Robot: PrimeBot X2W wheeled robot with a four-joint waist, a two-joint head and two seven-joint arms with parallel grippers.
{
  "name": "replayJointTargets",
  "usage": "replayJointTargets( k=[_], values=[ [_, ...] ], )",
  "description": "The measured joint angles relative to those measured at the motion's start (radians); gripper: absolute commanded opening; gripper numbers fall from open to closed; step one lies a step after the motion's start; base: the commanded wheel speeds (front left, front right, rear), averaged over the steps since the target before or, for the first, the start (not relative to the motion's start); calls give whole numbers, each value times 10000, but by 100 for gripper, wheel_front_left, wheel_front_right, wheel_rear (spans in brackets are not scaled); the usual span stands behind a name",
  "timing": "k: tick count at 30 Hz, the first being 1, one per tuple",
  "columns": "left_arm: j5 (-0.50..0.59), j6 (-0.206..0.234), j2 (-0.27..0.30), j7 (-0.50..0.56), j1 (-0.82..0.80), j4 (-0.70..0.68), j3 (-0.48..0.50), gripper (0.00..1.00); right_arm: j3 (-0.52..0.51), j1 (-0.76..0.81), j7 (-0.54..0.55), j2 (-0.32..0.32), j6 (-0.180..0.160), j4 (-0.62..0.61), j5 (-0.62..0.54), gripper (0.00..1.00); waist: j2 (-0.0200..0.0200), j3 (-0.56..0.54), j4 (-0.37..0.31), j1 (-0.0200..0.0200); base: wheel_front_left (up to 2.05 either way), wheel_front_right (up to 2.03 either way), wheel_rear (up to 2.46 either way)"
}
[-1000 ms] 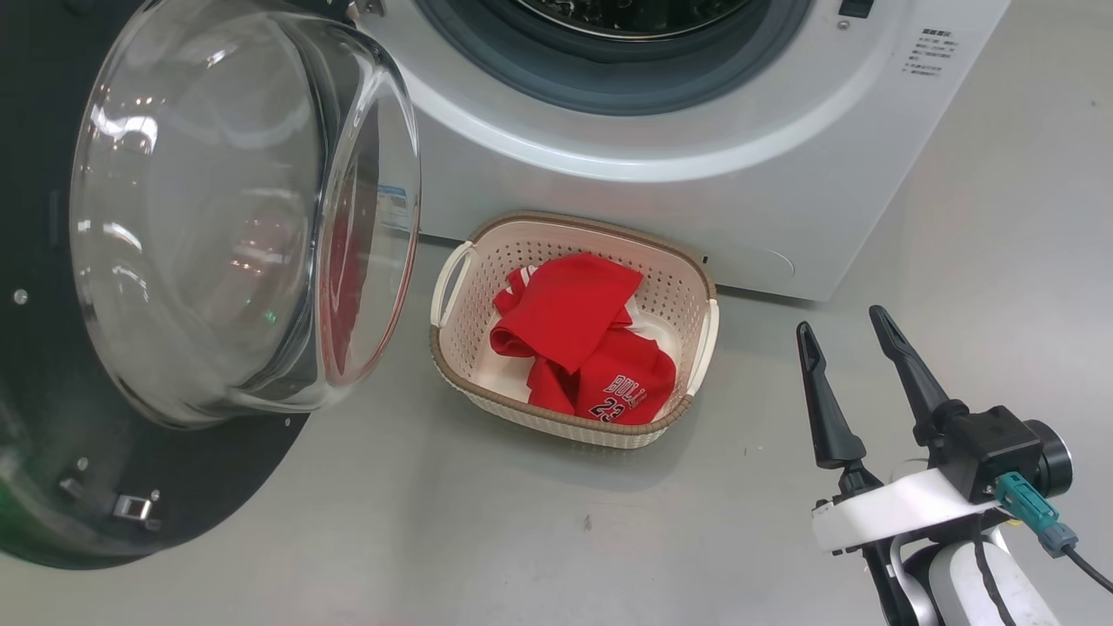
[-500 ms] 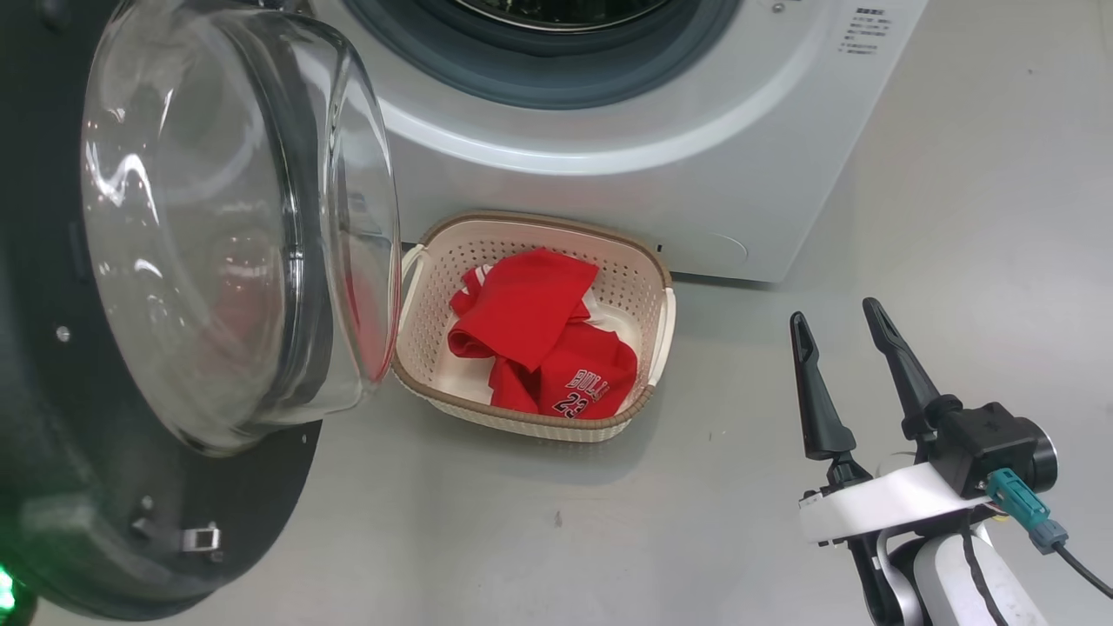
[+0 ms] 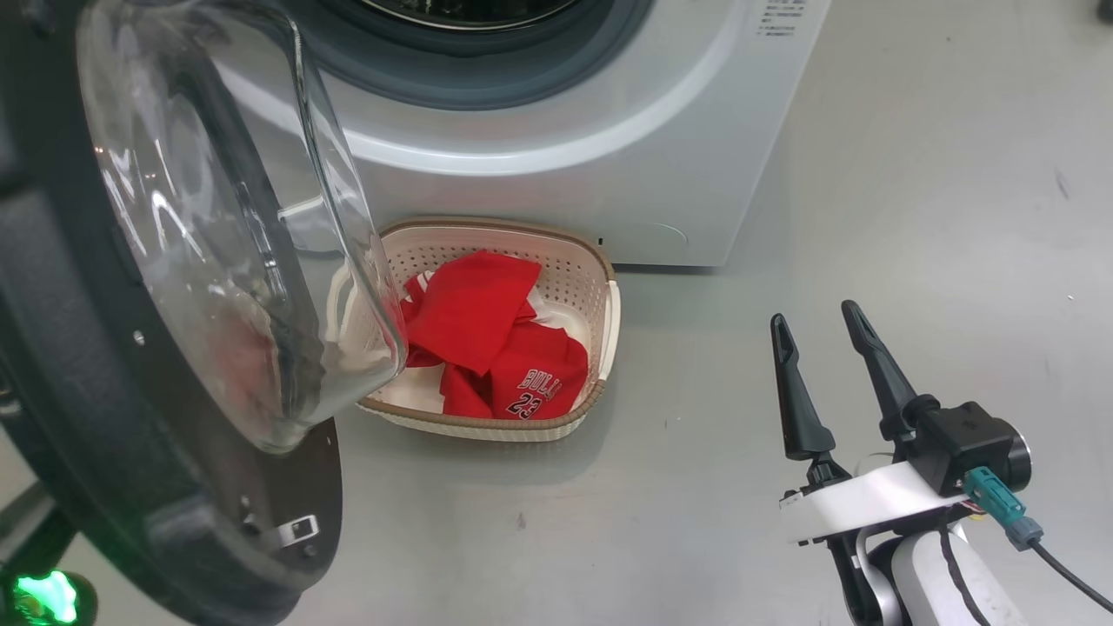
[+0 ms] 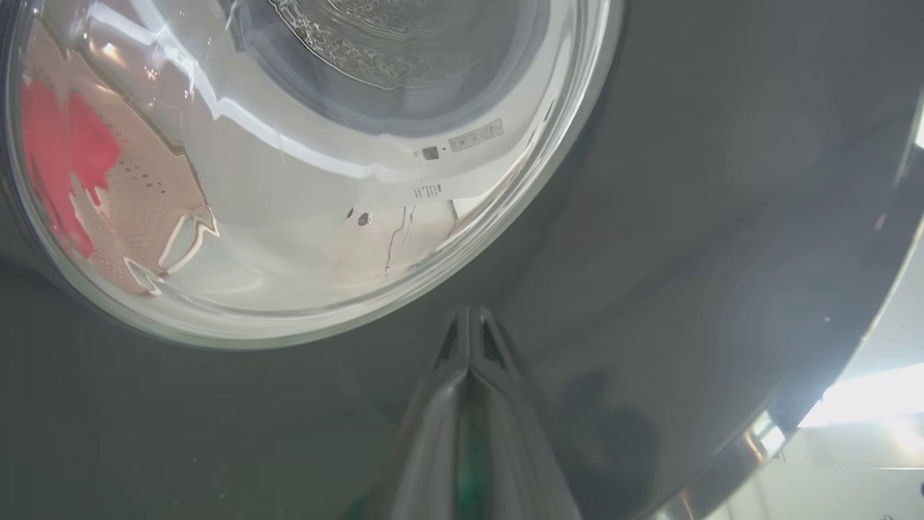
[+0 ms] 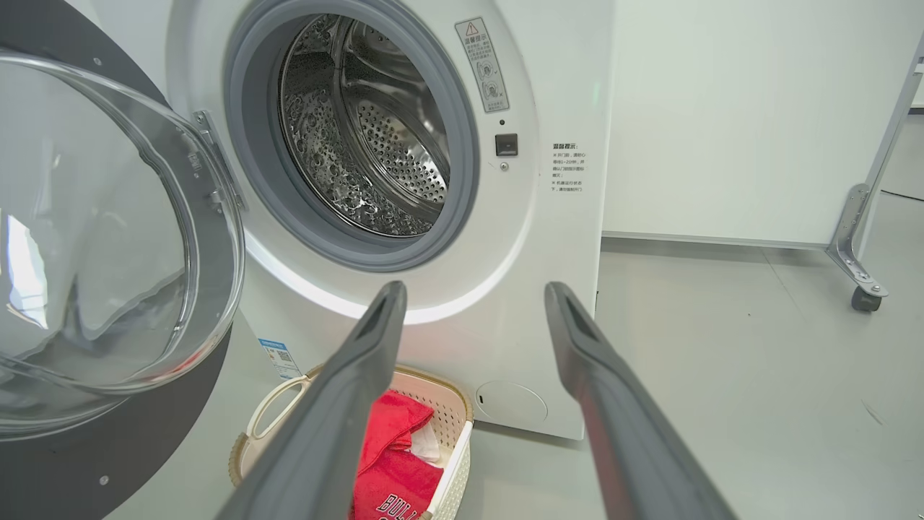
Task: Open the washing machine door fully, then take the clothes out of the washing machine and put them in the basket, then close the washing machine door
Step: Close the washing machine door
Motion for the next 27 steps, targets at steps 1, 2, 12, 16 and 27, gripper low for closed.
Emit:
replayJointTargets(
  k=[1,2,12,16,27],
  values=[
    [15,0,-46,0,49,-75,-77,0,44,-6,-15,17,31,33,12,100,0,-4,-72,0,0,0,0],
    [48,0,-105,0,104,-144,-146,0,86,-23,-52,36,42,67,25,100,0,-7,-148,0,0,0,0],
    [546,-2,-508,29,325,-700,-798,0,403,-196,-98,165,180,345,81,100,0,-11,-937,0,0,0,0],
    [621,-2,-627,-96,321,-798,-899,0,481,-229,-171,207,209,441,119,100,0,13,-1264,0,0,0,0],
    [744,127,-1043,-508,92,-999,-1379,0,700,-429,-213,274,282,577,230,100,0,209,-2156,0,0,0,0]
  ],
)
